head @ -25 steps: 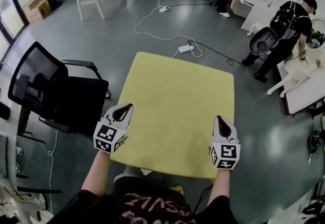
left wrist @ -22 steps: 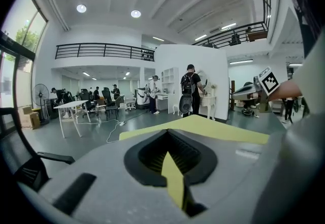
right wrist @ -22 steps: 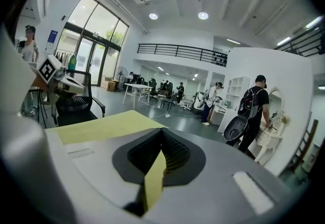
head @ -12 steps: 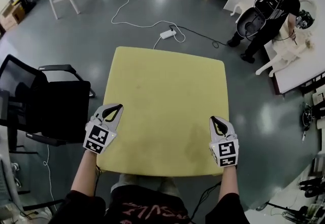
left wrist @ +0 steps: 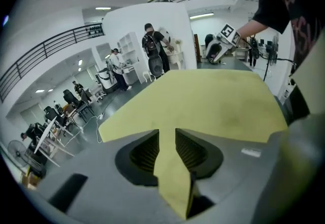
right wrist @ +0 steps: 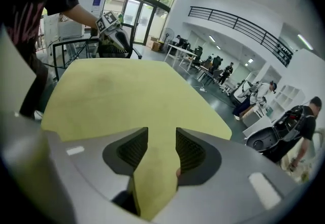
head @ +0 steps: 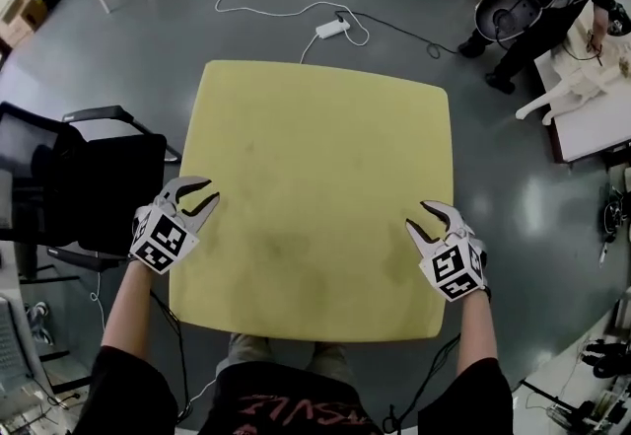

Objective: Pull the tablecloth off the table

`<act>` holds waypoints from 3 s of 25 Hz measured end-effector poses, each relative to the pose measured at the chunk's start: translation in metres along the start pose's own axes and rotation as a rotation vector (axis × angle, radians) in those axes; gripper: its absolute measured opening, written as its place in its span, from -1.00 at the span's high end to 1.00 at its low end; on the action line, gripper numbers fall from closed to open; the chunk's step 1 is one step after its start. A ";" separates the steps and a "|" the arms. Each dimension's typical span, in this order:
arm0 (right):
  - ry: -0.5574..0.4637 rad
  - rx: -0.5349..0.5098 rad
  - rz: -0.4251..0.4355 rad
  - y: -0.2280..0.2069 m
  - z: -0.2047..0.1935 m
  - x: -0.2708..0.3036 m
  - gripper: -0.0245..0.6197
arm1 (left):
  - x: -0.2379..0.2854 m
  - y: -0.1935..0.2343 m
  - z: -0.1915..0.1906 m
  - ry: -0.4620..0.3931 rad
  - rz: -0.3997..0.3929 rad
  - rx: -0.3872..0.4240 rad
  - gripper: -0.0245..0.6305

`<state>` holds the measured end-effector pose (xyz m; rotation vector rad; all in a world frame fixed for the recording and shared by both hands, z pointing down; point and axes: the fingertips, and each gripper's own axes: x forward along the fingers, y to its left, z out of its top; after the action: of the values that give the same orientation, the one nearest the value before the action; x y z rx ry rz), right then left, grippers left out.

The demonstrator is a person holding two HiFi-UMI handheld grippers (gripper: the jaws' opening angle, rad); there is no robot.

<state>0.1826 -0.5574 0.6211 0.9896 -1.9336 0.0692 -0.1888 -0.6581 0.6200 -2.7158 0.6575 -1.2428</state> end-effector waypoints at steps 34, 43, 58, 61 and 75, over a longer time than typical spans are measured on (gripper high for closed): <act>0.241 -0.018 0.493 -0.034 -0.081 0.114 0.01 | 0.127 0.006 -0.040 0.281 -0.487 0.165 0.42; 0.232 0.004 0.468 -0.034 -0.078 0.118 0.17 | 0.128 0.002 -0.043 0.280 -0.477 0.178 0.61; 0.141 -0.056 0.393 -0.019 -0.078 0.101 0.87 | 0.121 -0.008 -0.046 0.333 -0.303 0.146 0.91; 0.108 -0.083 0.392 -0.021 -0.080 0.098 0.87 | 0.114 -0.010 -0.039 0.358 -0.234 0.102 0.91; -0.004 -0.093 0.427 -0.004 -0.088 0.034 0.88 | 0.048 -0.066 -0.009 0.497 -0.134 0.009 0.91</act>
<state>0.2391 -0.5436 0.6946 0.5035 -2.1027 0.2188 -0.1449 -0.6171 0.6761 -2.4824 0.5057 -1.9746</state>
